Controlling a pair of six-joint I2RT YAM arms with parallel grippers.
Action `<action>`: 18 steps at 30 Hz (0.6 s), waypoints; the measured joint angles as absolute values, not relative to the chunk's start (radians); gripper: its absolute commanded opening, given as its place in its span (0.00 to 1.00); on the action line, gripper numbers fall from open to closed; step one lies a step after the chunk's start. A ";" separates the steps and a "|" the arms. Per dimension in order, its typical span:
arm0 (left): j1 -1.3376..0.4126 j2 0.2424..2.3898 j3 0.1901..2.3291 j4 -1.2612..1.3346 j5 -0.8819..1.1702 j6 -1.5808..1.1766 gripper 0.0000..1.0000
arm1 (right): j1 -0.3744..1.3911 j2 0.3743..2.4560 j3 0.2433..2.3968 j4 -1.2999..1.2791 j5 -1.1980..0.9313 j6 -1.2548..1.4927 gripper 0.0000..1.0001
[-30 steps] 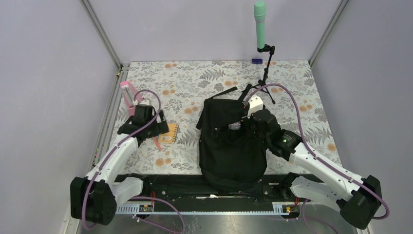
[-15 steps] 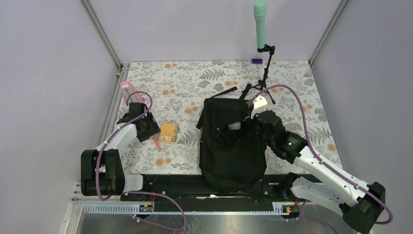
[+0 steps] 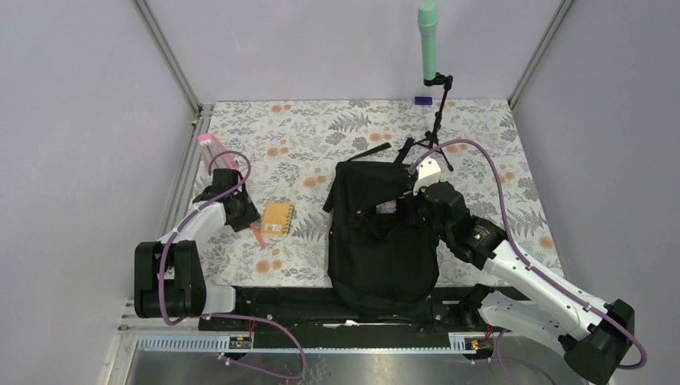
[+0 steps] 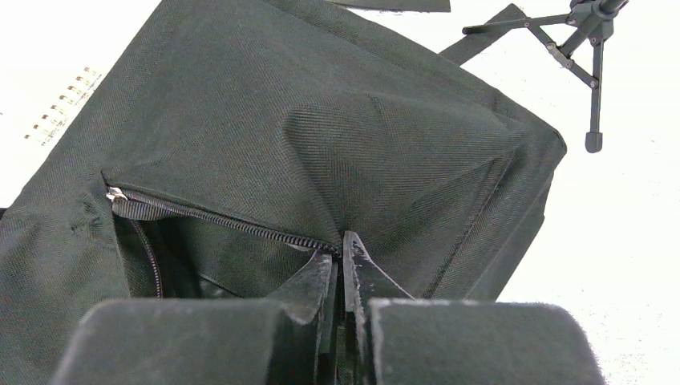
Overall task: Pack the student bag
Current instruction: Pick up the stationery from the center of the board.
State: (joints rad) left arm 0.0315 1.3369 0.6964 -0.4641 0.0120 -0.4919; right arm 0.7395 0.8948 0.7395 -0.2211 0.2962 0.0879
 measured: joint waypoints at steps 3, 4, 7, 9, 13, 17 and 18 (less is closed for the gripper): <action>0.032 1.341 0.696 -0.465 0.012 -0.492 0.36 | 0.739 0.895 0.739 -0.221 0.296 0.088 0.01; 0.032 1.343 0.696 -0.465 0.012 -0.492 0.36 | 0.739 0.895 0.739 -0.221 0.296 0.088 0.02; 0.032 1.351 0.697 -0.469 0.012 -0.492 0.36 | 0.739 0.895 0.739 -0.221 0.296 0.088 0.02; 0.032 1.357 0.697 -0.471 0.006 -0.492 0.36 | 0.739 0.895 0.739 -0.221 0.296 0.088 0.02; 0.033 1.366 0.697 -0.480 -0.015 -0.496 0.35 | 0.739 0.895 0.739 -0.221 0.296 0.089 0.02; 0.034 1.378 0.700 -0.481 -0.027 -0.499 0.26 | 0.739 0.895 0.739 -0.221 0.296 0.091 0.02; 0.034 1.383 0.701 -0.482 -0.027 -0.501 0.25 | 0.739 0.895 0.739 -0.221 0.296 0.091 0.02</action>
State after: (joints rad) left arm 0.0341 1.3834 0.7006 -0.4816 -0.0269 -0.5007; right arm 0.7395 0.8948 0.7395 -0.2211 0.2962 0.0914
